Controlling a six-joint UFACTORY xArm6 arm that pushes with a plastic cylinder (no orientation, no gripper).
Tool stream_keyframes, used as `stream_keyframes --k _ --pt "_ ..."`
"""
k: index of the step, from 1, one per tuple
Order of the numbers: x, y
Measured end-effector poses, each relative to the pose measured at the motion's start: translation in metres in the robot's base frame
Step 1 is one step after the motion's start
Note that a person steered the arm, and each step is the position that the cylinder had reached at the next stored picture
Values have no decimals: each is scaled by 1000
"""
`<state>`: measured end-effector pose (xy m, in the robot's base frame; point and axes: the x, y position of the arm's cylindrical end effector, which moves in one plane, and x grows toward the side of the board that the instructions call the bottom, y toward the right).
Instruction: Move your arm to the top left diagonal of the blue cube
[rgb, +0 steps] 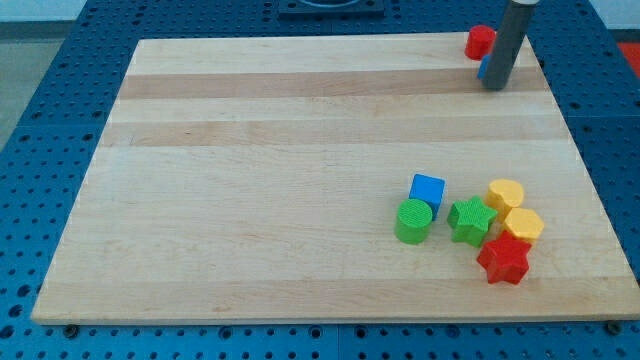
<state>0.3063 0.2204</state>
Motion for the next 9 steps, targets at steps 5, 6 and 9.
stream_keyframes --k 5,6,9 --pt "5 -9" --pt "34 -42" --pt "91 -187"
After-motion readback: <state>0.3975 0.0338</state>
